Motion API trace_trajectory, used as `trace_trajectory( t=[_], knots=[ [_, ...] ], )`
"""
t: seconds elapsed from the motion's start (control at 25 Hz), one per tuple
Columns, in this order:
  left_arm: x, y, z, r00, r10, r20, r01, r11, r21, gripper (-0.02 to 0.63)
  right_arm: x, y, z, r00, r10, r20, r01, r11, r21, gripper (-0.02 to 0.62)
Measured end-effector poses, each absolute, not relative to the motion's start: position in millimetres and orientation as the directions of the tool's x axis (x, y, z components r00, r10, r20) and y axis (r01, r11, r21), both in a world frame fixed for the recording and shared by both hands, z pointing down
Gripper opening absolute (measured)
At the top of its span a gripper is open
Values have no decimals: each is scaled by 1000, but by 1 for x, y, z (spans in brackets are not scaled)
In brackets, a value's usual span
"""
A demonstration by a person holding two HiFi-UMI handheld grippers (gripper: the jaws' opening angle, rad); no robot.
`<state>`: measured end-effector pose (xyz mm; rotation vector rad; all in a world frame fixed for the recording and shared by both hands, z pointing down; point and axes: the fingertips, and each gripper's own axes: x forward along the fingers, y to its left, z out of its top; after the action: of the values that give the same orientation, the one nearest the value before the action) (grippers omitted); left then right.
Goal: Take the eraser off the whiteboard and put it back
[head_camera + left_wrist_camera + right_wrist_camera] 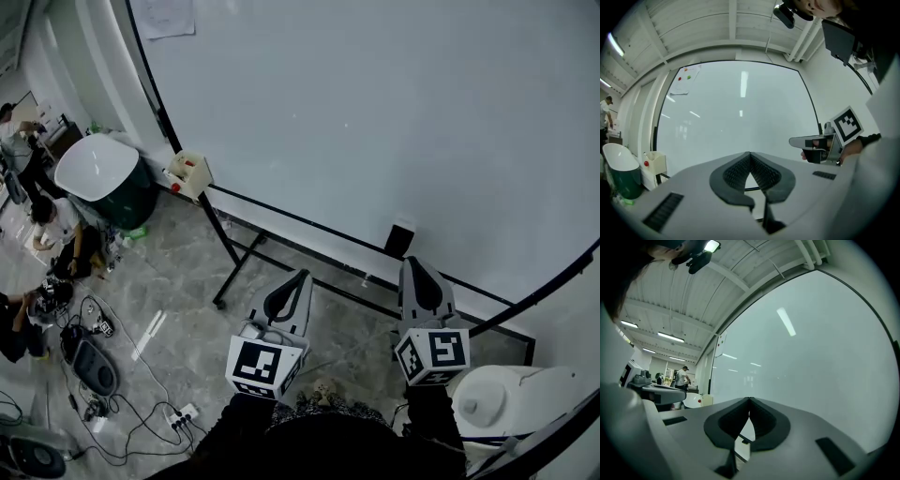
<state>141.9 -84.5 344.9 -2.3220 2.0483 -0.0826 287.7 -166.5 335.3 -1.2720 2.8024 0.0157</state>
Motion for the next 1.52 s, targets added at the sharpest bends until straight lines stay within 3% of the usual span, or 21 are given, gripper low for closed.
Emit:
trace_trajectory(
  t=[0.6,1.4,1.52],
  knots=[
    [142,-169,355,204,-978,33,-977,-206,-62,6,291,-233,360,-605,-796,-13,-796,605,-33,9],
    [122,-253,351,530,-847,39,-845,-531,-61,6,275,-266,375,-346,-937,48,-938,346,-18,12],
    [121,-259,355,553,-832,47,-830,-555,-54,5,276,-269,384,-310,-948,77,-951,309,-18,73]
  ],
)
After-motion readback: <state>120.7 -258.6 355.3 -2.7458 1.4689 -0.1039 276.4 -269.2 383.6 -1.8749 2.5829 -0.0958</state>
